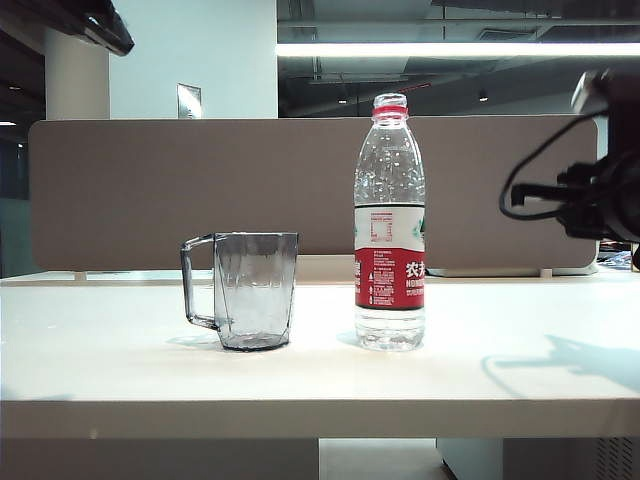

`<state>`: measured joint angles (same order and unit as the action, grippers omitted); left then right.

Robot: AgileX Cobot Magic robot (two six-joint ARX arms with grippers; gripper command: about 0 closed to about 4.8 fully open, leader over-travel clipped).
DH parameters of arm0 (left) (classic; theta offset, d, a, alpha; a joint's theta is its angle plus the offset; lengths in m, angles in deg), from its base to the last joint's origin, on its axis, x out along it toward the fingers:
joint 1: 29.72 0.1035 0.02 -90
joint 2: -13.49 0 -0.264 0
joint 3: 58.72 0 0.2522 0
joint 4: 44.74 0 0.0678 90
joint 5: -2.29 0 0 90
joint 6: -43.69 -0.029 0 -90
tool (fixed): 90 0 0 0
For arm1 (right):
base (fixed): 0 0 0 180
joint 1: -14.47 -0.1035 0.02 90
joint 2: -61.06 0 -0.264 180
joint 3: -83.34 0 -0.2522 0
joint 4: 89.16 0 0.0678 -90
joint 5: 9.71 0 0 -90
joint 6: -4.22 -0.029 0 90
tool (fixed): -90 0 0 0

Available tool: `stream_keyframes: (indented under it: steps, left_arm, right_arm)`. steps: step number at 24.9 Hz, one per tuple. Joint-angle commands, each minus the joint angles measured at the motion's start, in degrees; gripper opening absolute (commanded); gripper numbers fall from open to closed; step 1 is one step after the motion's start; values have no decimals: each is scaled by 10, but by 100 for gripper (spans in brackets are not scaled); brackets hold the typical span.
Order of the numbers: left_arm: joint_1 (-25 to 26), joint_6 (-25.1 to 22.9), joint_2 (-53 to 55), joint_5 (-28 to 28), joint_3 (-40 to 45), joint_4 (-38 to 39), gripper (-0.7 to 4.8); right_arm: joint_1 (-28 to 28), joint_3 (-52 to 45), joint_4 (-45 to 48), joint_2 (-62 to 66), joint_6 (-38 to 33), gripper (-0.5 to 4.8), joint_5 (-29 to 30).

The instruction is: Pick up the mineral water bottle on the table and pour water into the mug until it's full.

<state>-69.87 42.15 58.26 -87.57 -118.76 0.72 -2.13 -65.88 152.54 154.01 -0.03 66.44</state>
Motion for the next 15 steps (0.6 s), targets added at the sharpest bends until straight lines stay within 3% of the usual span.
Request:
stream_keyframes:
  steps: [1, 3, 4, 6, 12, 15]
  left_arm:
    - [0, 0, 0, -2, -1, -9, -5]
    - [0, 0, 0, -2, -1, -9, -5]
    - [0, 0, 0, -2, -1, -9, -5]
    - [0, 0, 0, -2, -1, -9, -5]
    - [0, 0, 0, -2, -1, -9, -5]
    - [0, 0, 0, -2, -1, -9, -5]
  right_arm:
    - [-52, -34, 54, -10, 2, 14, -8]
    - [-87, -42, 53, -10, 2, 21, -8]
    - [-108, -43, 53, -9, 2, 62, -8]
    - [-123, -42, 53, -9, 2, 93, -8]
    - [-156, -39, 53, 15, 2, 290, 9]
    - [-156, -29, 53, 43, 2, 355, 46]
